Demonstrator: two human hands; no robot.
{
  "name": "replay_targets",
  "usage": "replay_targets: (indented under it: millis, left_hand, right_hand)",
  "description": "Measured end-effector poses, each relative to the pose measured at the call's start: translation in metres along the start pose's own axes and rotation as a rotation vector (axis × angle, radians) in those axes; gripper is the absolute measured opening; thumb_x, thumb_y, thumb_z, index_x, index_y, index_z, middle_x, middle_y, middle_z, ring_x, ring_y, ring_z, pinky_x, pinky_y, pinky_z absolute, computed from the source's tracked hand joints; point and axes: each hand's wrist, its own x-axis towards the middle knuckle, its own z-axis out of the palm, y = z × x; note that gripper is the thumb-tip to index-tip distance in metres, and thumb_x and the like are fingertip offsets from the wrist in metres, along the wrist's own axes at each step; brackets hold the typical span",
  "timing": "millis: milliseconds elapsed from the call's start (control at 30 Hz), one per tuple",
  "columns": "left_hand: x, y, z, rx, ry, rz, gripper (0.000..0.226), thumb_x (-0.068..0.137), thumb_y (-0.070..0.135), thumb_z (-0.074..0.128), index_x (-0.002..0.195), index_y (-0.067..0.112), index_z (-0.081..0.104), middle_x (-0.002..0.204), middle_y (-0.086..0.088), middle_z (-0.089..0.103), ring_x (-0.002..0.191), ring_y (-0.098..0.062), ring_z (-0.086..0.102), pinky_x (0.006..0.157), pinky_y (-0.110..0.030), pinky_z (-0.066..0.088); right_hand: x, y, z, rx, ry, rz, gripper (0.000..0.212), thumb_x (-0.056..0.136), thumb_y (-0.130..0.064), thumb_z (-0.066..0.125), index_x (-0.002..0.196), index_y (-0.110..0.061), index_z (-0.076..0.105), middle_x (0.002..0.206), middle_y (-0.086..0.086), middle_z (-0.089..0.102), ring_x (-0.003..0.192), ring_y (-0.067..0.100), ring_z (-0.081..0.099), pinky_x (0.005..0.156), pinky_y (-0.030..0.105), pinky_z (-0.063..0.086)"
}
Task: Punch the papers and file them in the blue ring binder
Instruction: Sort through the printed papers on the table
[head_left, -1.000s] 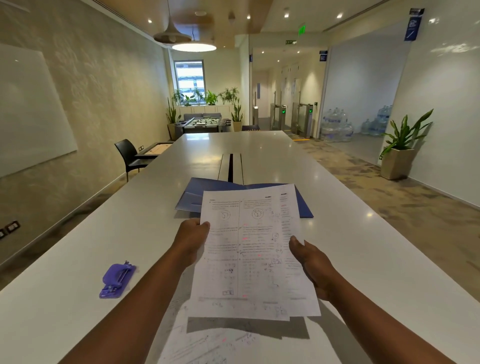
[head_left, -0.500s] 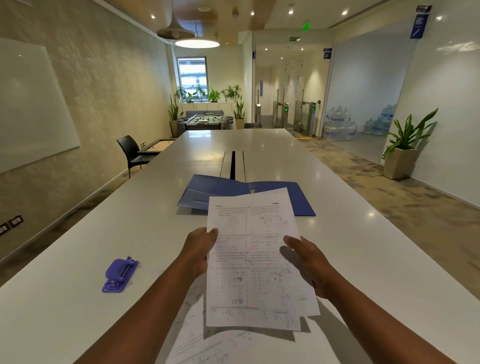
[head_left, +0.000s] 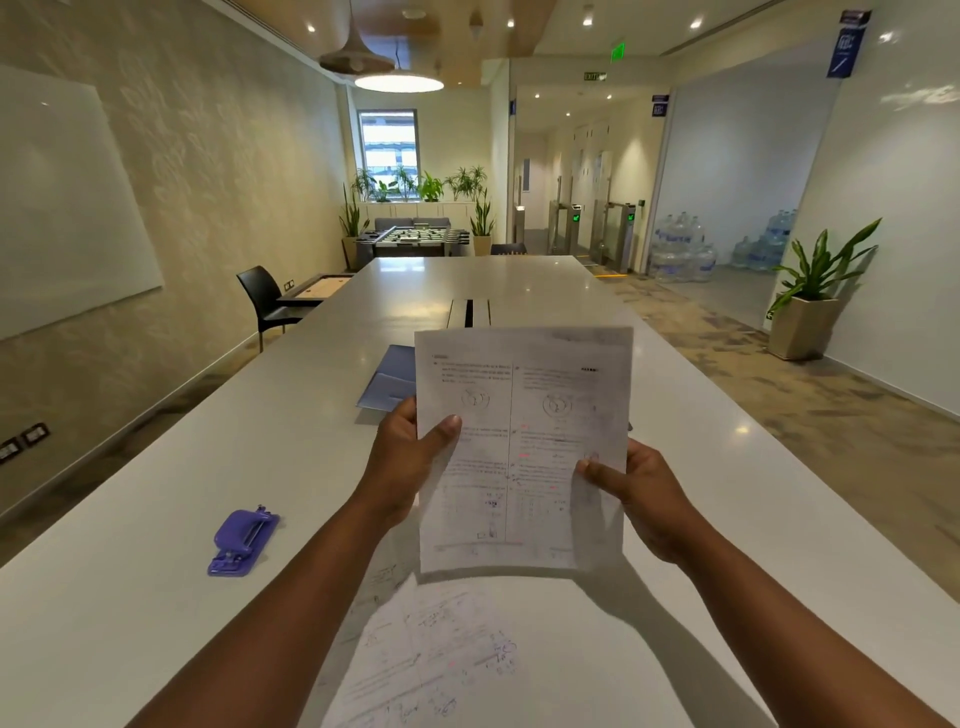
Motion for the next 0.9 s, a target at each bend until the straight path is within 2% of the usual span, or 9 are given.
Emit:
replay_targets:
  millis: [67,200,300,367,433,500,567,733,900]
  left_hand:
    - [-0.003,-0.010,0.002,0.016,0.004,-0.026,0.030,0.093,0.025,0.071,0.122,0.018,0.067,0.112,-0.001,0.077,0.102,-0.028,0.074,0.083,-0.044,0.062]
    - [-0.007,-0.017,0.008,0.042,0.038,-0.035,0.024,0.094,0.035,0.068,0.115,0.024,0.068,0.107,0.006,0.078,0.097,-0.019,0.076,0.074,-0.030,0.062]
    - [-0.005,-0.010,0.010,0.050,0.085,0.005,0.027,0.093,0.038,0.069,0.113,0.020,0.069,0.103,0.006,0.079,0.091,-0.018,0.077,0.067,-0.027,0.061]
    - [-0.004,-0.006,0.011,0.043,0.107,0.038,0.027,0.093,0.038,0.070,0.112,0.019,0.069,0.103,0.005,0.079,0.089,-0.019,0.077,0.066,-0.029,0.062]
    - [-0.006,-0.008,0.012,-0.008,0.117,0.036,0.028,0.092,0.035,0.072,0.113,0.016,0.070,0.106,0.000,0.079,0.091,-0.022,0.077,0.070,-0.035,0.063]
    - [-0.011,-0.014,0.014,-0.045,0.109,0.023,0.032,0.090,0.035,0.074,0.115,0.015,0.068,0.109,-0.004,0.078,0.094,-0.024,0.077,0.074,-0.039,0.063]
    - [-0.014,-0.020,0.017,-0.047,0.094,0.026,0.039,0.089,0.038,0.073,0.121,0.017,0.066,0.111,-0.002,0.077,0.097,-0.023,0.076,0.076,-0.038,0.063]
    - [-0.012,-0.011,0.023,-0.028,0.132,0.082,0.040,0.087,0.050,0.070,0.117,0.026,0.063,0.108,0.005,0.078,0.095,-0.019,0.076,0.072,-0.031,0.062]
    - [-0.015,-0.015,0.025,-0.060,0.107,0.026,0.055,0.092,0.063,0.048,0.118,0.016,0.060,0.105,0.001,0.077,0.091,-0.023,0.076,0.078,-0.047,0.064]
  right_hand:
    - [-0.001,0.009,0.000,-0.001,0.014,0.016,0.023,0.097,-0.005,0.066,0.119,-0.007,0.072,0.116,0.012,0.078,0.108,0.037,0.074,0.097,0.058,0.057]
    - [-0.004,0.019,0.005,0.005,0.040,0.009,0.020,0.101,-0.013,0.062,0.116,-0.013,0.074,0.114,0.010,0.079,0.108,0.036,0.074,0.093,0.054,0.060]
    - [-0.003,0.015,0.007,0.058,0.047,-0.009,0.019,0.100,-0.018,0.063,0.112,-0.020,0.077,0.115,0.009,0.078,0.105,0.033,0.075,0.090,0.051,0.060]
    - [-0.002,0.015,0.007,0.091,0.030,-0.014,0.026,0.092,-0.022,0.069,0.117,-0.016,0.074,0.116,0.009,0.078,0.105,0.032,0.075,0.087,0.047,0.062]
    - [-0.004,0.019,0.006,0.089,0.007,-0.005,0.032,0.089,-0.018,0.072,0.120,-0.012,0.071,0.117,0.010,0.078,0.106,0.032,0.075,0.084,0.042,0.064]
    - [-0.006,0.026,0.007,0.062,-0.012,0.009,0.029,0.093,-0.011,0.070,0.122,-0.009,0.070,0.118,0.011,0.077,0.108,0.035,0.075,0.086,0.045,0.063]
    - [-0.006,0.031,0.008,0.047,-0.004,0.016,0.027,0.096,-0.009,0.068,0.122,-0.009,0.070,0.119,0.011,0.077,0.109,0.036,0.074,0.090,0.051,0.061]
    - [-0.001,0.023,0.009,0.082,0.035,-0.023,0.023,0.096,-0.006,0.067,0.118,-0.012,0.072,0.116,0.009,0.078,0.108,0.031,0.075,0.091,0.047,0.061]
    - [-0.002,0.032,0.010,0.040,0.013,0.011,0.024,0.093,-0.004,0.070,0.115,-0.014,0.074,0.114,0.006,0.079,0.107,0.029,0.075,0.089,0.046,0.062]
